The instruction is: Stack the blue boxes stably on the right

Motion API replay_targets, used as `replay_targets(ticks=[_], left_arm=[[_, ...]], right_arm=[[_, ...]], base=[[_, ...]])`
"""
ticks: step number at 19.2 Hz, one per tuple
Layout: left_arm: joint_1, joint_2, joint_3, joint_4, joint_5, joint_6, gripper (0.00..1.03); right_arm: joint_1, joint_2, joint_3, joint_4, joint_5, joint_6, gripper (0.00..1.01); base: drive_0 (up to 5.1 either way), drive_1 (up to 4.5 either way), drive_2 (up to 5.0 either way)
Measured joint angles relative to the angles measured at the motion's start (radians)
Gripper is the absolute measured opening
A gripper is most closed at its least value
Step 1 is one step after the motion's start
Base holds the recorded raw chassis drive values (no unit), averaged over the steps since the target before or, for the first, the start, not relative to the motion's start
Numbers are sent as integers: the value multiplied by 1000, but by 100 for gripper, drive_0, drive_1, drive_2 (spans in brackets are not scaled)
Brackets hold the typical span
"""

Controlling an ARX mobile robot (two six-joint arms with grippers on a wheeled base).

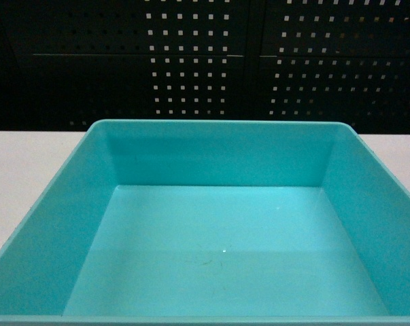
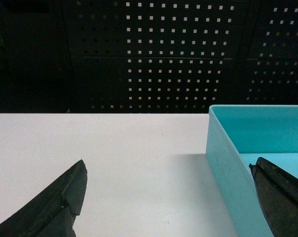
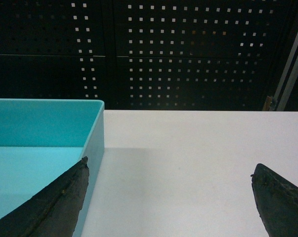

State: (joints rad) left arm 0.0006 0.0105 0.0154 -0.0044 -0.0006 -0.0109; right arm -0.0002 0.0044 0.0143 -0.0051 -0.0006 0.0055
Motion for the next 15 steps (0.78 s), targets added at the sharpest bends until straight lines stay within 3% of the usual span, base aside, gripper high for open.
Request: replay_targets(ticks=[15], left_arm=[[0, 0, 0, 0, 0, 0, 98]], right_arm=[[0, 0, 0, 0, 0, 0, 98]], base=[[0, 0, 0]])
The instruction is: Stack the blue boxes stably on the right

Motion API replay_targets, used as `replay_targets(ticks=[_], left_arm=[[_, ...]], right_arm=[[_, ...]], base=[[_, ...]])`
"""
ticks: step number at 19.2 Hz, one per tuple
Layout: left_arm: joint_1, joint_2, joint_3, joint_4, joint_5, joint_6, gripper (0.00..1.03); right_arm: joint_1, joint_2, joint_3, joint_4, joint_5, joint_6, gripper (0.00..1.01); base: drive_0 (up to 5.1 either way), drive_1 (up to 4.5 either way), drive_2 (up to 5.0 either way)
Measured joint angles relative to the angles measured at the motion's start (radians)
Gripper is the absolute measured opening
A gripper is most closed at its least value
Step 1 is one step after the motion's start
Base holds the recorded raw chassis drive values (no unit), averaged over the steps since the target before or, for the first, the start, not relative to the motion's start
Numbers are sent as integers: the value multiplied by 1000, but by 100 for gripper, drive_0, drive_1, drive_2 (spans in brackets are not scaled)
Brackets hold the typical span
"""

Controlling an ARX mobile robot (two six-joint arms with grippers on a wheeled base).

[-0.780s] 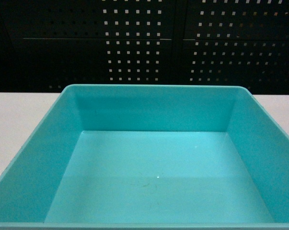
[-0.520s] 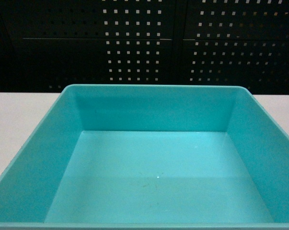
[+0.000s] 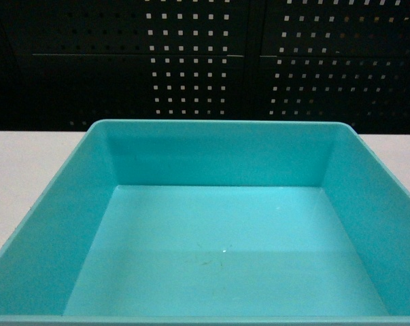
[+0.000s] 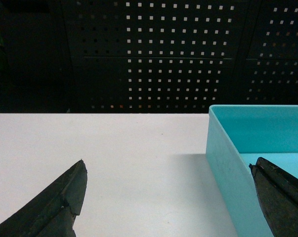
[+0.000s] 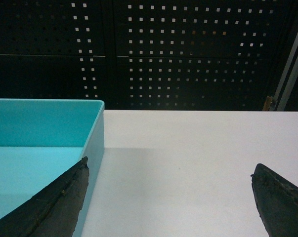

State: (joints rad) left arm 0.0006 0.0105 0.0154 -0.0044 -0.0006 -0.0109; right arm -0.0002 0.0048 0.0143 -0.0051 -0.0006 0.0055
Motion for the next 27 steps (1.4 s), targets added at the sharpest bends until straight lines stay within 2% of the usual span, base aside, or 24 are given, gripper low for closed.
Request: replay_targets(ticks=[9, 10, 11, 12, 13, 14, 15, 16, 17, 18, 19, 20, 21, 22, 24, 27], left_arm=[[-1, 1, 0, 0, 0, 0, 98], [-14, 27, 17, -46, 26, -12, 98], [-40, 138, 86, -130, 98, -58, 98], [-43, 238, 167, -135, 164, -90, 98], [-10, 325, 261, -76, 224, -119, 98], [44, 396, 358, 8, 265, -136, 98], [105, 486, 468, 94, 320, -156, 98], [140, 569, 557, 102, 373, -170, 98], [167, 698, 630, 40, 471, -174, 98], [185, 831, 684, -69, 570, -172, 98], [204, 969, 747, -214, 687, -150, 98], [227, 1101, 801, -352, 781, -110, 98], [257, 1173, 801, -366, 813, -65, 98], [290, 1182, 755, -275, 786, -43, 98], [320, 1111, 692, -159, 779, -22, 98], [306, 1087, 711, -145, 797, -3, 98]], right_arm=[[0, 0, 0, 0, 0, 0, 98], [10, 6, 2, -8, 3, 3, 98], [53, 82, 50, -90, -7, 39, 98], [104, 216, 145, -185, -59, 103, 98], [172, 352, 270, -240, -87, 176, 98], [238, 475, 405, -247, -95, 225, 98], [299, 616, 571, -247, -77, 251, 98], [329, 753, 718, -291, -71, 273, 98], [335, 922, 834, -337, -49, 291, 98], [332, 1078, 900, -343, 3, 300, 98], [317, 1228, 953, -352, 74, 312, 98], [307, 1347, 962, -317, 145, 316, 98], [308, 1406, 949, -275, 200, 314, 98], [308, 1418, 933, -256, 226, 312, 98], [308, 1395, 935, -242, 240, 310, 98], [314, 1382, 938, -245, 239, 308, 98]], base=[[0, 0, 0], [0, 0, 0], [0, 0, 0], [0, 0, 0], [0, 0, 0], [0, 0, 0], [0, 0, 0], [0, 0, 0], [0, 0, 0], [0, 0, 0], [0, 0, 0], [0, 0, 0], [0, 0, 0], [0, 0, 0], [0, 0, 0], [0, 0, 0]])
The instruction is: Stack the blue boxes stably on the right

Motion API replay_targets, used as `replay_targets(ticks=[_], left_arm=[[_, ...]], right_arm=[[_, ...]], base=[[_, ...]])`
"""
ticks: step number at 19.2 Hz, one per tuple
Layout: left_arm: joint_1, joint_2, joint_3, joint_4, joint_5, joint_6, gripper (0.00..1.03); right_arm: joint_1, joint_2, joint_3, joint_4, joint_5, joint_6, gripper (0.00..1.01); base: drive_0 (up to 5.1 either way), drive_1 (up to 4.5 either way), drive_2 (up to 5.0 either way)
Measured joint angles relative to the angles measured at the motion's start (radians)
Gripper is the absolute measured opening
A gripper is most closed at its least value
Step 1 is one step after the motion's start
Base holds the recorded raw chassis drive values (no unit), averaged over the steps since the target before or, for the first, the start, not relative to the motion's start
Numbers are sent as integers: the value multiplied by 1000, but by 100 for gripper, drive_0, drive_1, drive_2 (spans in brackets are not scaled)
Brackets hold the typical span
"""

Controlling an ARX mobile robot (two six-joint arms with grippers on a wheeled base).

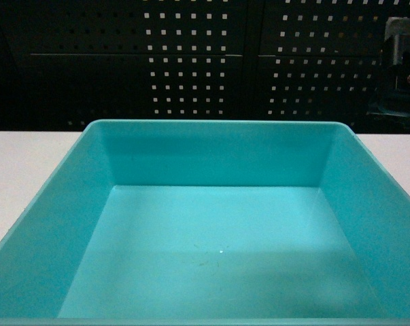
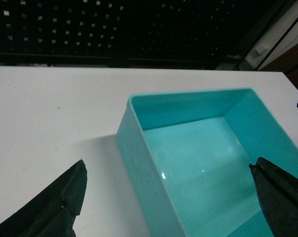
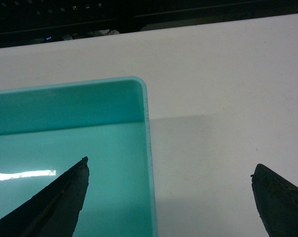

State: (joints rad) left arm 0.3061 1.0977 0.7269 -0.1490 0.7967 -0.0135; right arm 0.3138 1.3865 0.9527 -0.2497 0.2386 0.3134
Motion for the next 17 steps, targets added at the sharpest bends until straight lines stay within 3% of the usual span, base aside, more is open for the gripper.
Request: replay_targets(ticks=[2, 3, 5, 7, 9, 10, 12, 15, 17], left_arm=[[3, 14, -2, -3, -5, 0, 98], [5, 14, -2, 0, -7, 0, 98], [5, 14, -2, 0, -7, 0, 98], [2, 14, -2, 0, -5, 1, 98], [5, 14, -2, 0, -7, 2, 98], [4, 14, -2, 0, -7, 3, 98], [4, 14, -2, 0, -7, 3, 98], [4, 14, -2, 0, -7, 3, 98], [4, 14, -2, 0, -7, 3, 98]], right_arm=[[-1, 2, 0, 0, 0, 0, 98], [-2, 13, 19, -54, -28, 13, 98], [-22, 133, 132, -180, -135, 60, 98], [-40, 244, 211, -215, -142, 57, 98], [-44, 280, 257, -242, -131, 18, 98], [-45, 280, 286, -255, -131, -18, 98], [-38, 279, 311, -283, -164, -58, 98], [-39, 319, 301, -318, -251, -79, 98], [-40, 348, 283, -321, -269, -88, 98]], base=[[0, 0, 0], [0, 0, 0], [0, 0, 0], [0, 0, 0], [0, 0, 0], [0, 0, 0], [0, 0, 0], [0, 0, 0], [0, 0, 0]])
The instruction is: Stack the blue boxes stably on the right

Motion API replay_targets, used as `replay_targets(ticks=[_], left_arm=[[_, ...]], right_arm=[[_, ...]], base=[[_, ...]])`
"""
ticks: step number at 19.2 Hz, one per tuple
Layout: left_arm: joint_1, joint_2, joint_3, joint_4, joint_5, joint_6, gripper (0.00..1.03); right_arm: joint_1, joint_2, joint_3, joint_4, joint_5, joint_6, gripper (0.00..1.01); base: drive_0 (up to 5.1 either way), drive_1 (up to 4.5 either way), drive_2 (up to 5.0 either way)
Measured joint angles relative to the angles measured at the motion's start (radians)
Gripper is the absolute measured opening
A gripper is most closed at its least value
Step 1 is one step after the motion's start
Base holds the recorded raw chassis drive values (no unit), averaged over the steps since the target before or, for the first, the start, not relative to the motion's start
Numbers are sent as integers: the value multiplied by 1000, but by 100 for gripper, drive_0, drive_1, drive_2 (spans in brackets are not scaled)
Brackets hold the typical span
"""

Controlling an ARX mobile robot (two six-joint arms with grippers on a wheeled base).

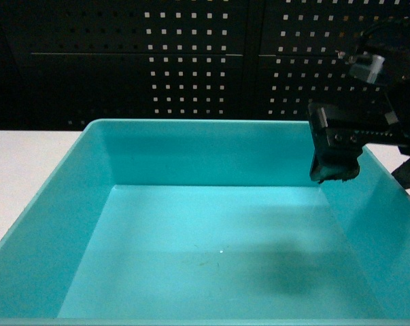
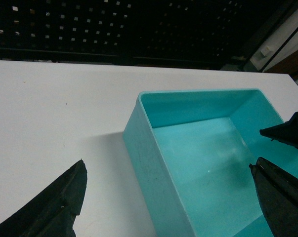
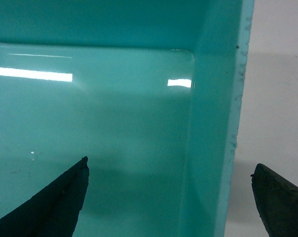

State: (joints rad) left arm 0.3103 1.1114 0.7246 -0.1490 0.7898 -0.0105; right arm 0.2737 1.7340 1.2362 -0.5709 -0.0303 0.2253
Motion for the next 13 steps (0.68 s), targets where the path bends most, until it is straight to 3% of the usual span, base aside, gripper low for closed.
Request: replay_targets(ticks=[4, 13], left_arm=[[0, 0, 0, 0, 0, 0, 98], [0, 0, 0, 0, 0, 0, 98]], right_arm=[[-21, 42, -5, 8, 28, -33, 98], [-25, 80, -17, 4, 33, -35, 98]], base=[[0, 0, 0], [0, 0, 0]])
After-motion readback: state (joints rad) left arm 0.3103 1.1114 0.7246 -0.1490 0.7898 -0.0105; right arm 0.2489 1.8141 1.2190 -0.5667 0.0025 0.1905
